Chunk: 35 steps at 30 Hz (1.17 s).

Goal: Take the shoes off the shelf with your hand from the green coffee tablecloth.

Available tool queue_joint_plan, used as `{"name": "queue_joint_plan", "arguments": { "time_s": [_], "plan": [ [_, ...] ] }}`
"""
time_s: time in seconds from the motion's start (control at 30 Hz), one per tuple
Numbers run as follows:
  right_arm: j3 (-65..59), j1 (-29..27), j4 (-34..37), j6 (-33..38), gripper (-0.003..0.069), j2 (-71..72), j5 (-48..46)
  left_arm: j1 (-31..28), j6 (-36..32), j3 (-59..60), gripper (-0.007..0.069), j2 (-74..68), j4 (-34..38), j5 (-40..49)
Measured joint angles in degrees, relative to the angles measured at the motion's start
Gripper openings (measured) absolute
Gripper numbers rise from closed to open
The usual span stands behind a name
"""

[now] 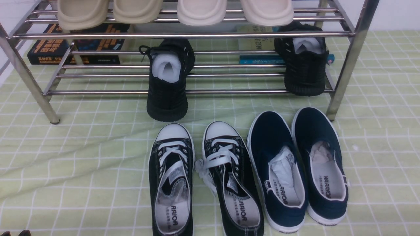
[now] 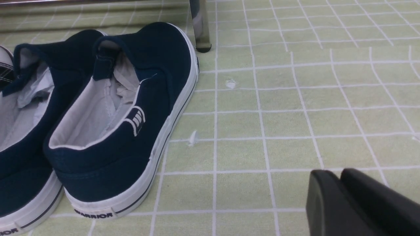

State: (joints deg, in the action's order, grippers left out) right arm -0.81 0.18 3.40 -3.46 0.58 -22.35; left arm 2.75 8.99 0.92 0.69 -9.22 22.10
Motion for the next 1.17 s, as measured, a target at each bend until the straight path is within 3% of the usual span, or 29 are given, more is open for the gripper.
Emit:
{"name": "queue_joint_plan", "arguments": {
  "time_s": [1.17],
  "plan": [
    [0.0, 0.0, -0.1, 0.0, 0.0125, 0.0, 0.0, 0.0, 0.0, 0.0, 0.0239, 0.0, 0.0, 0.0]
  ]
}}
